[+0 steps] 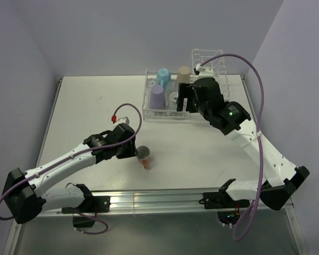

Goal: Load the cups into the dish rack

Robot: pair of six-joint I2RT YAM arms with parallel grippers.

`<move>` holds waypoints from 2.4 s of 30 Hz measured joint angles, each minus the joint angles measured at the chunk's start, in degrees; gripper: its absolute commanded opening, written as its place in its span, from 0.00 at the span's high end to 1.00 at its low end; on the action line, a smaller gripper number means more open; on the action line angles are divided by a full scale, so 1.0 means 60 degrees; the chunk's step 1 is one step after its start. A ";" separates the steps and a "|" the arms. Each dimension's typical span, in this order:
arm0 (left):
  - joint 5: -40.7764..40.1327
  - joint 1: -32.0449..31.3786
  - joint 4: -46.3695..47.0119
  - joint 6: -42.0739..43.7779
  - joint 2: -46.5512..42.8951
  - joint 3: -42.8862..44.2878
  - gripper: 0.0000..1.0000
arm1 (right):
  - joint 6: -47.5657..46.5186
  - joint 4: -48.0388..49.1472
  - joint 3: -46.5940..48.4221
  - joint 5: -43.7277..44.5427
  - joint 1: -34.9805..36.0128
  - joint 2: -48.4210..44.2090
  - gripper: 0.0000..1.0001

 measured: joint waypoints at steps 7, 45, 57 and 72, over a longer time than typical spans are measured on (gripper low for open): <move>-0.0197 -0.0102 0.0299 -0.0146 0.0656 -0.0047 0.56 | 0.0000 0.0073 -0.0178 -0.0004 0.0000 -0.0364 0.13; 0.1723 0.0849 0.1133 0.0619 0.0488 0.1421 1.00 | -0.0015 0.0208 -0.0375 -0.0168 -0.0364 -0.0681 0.11; 0.7074 0.4244 0.5428 -0.0444 -0.0379 0.0714 1.00 | 0.0641 0.2295 -0.1282 -0.3883 -0.2248 -0.2393 0.10; 1.0003 0.4564 1.4957 -0.5464 0.1778 -0.0138 1.00 | 0.3694 0.7085 -0.4251 -0.9395 -0.2947 -0.2215 0.05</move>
